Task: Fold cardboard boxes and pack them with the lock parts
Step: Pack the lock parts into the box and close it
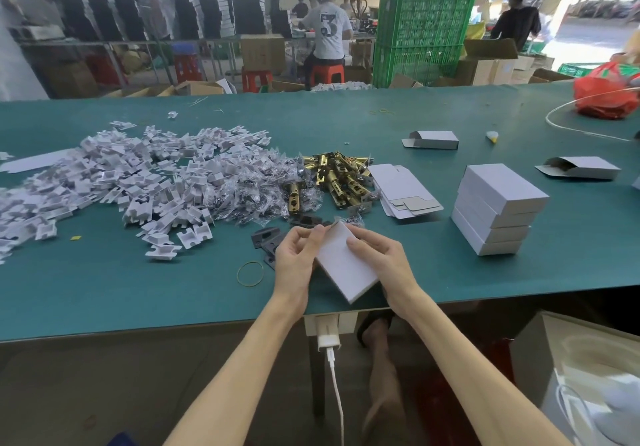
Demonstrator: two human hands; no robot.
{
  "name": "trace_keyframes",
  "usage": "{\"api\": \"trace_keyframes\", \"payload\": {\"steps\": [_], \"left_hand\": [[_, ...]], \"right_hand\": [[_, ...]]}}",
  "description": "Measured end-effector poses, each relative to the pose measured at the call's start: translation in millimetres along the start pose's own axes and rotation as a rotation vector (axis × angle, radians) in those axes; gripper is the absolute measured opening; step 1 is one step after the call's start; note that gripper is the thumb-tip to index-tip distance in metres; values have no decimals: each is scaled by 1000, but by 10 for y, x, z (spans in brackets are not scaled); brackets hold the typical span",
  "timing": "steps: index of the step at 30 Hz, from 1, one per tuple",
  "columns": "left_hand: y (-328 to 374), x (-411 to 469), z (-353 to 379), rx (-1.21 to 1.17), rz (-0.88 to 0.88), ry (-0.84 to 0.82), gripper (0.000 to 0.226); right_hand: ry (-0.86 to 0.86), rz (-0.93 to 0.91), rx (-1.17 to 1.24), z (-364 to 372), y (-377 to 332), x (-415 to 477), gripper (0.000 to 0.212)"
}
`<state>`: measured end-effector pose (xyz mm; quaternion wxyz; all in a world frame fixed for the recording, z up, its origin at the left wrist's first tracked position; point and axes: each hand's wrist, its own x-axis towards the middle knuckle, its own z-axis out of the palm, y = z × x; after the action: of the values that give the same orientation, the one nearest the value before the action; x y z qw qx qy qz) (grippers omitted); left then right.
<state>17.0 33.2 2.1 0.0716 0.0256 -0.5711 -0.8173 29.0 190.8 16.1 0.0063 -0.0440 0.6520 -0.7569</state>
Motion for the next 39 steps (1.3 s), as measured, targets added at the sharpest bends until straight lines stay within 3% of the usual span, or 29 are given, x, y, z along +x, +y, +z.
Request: {"api": "trace_keyframes", "payload": {"steps": [3, 10, 14, 19, 24, 32, 39], "left_hand": [[-34, 12, -22, 22, 34, 4, 9], [-60, 57, -43, -78, -5, 176, 13], [-31, 47, -22, -113, -25, 231, 11], [-30, 8, -8, -11, -22, 39, 14], [-4, -51, 20, 207, -7, -192, 33], [-6, -61, 20, 275, 61, -269, 52], [-4, -62, 18, 291, 60, -228, 32]], "right_hand": [[-22, 4, -33, -2, -11, -5, 30], [-138, 21, -103, -10, 6, 29, 52], [-113, -10, -20, -55, 36, 36, 42], [156, 38, 253, -57, 27, 32, 38], [248, -20, 174, -59, 23, 10, 26], [223, 5, 150, -54, 32, 22, 26], [233, 4, 128, -49, 71, 48, 22]]}}
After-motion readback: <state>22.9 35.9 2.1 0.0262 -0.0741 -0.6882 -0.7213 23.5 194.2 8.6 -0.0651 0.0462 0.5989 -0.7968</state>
